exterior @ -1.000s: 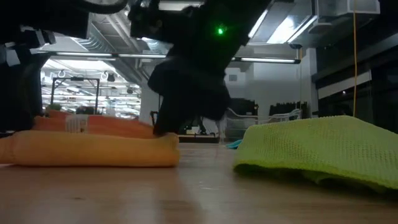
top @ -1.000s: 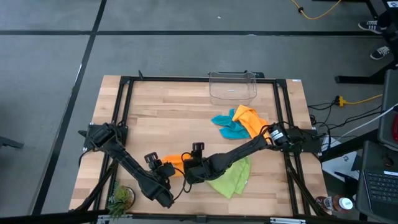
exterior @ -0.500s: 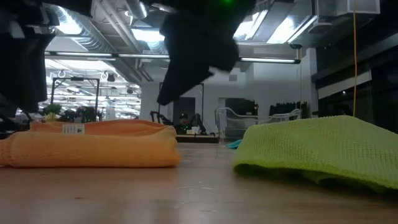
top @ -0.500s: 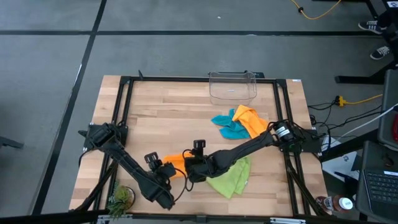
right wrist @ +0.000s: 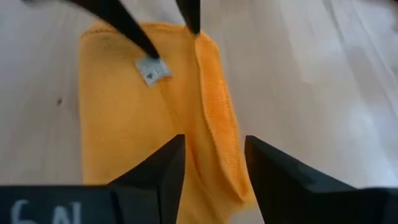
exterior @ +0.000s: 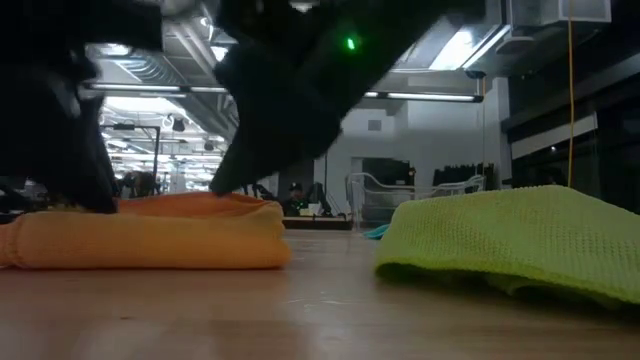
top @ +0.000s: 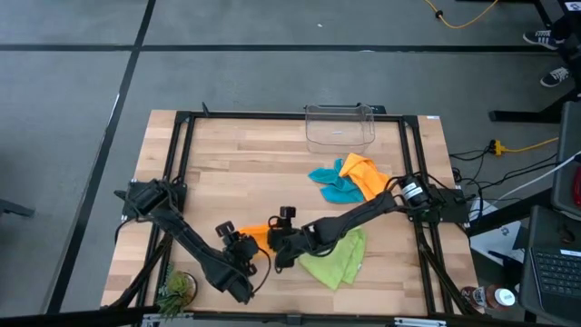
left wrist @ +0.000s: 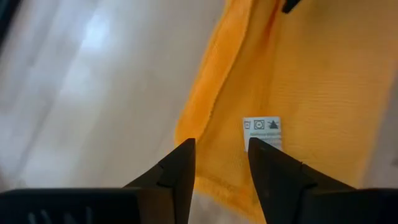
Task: Fold microfiber towels
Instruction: Fold the left yellow microfiber cloth, then put the left yellow microfiber cloth into the transparent bin, then fold the blue microfiber cloth
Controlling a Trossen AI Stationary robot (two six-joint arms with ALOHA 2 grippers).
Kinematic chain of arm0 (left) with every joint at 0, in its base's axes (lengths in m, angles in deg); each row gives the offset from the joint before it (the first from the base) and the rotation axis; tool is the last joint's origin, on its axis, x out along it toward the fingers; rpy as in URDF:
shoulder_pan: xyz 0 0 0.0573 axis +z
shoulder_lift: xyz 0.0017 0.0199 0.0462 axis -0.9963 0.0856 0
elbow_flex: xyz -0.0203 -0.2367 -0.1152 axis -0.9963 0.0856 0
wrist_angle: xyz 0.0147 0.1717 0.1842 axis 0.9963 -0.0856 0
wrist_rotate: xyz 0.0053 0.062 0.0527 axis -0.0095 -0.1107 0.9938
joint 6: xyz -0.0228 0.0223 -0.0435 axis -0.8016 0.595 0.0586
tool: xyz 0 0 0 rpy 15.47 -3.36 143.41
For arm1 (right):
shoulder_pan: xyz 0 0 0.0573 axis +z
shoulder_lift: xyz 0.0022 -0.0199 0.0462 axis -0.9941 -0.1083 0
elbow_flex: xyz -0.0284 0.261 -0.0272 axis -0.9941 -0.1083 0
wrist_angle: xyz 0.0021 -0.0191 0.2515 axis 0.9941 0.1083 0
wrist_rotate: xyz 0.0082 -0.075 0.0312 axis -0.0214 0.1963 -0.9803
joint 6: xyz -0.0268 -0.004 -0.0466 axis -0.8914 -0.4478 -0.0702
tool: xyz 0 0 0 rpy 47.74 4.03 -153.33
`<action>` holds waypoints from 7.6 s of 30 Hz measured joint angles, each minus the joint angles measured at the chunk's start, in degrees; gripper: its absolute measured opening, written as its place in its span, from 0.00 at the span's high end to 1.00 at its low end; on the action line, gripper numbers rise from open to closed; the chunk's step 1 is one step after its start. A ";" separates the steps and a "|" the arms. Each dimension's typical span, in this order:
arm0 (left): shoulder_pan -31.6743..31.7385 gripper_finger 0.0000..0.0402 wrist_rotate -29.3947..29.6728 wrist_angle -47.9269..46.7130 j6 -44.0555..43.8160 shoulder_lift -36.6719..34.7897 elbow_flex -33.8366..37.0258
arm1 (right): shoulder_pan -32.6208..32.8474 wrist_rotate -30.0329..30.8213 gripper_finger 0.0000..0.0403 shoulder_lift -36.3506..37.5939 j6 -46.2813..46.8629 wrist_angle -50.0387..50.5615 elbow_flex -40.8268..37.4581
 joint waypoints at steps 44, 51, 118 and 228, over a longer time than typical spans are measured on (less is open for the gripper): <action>-6.05 0.66 -1.03 -14.63 -17.98 0.11 -7.41 | -0.21 -14.97 0.58 7.45 -2.90 -8.43 -8.63; -6.76 0.66 -1.10 -14.87 -20.47 0.09 -7.41 | 1.43 -14.97 0.58 3.13 -7.80 -16.09 -8.76; -6.00 0.66 -4.04 -15.66 -20.18 0.02 -7.41 | -12.79 -7.94 0.95 16.88 -14.12 2.28 -8.87; -3.25 0.66 -3.31 -14.96 -18.52 0.02 -7.41 | -59.80 -37.37 0.65 34.65 -2.78 45.61 -2.17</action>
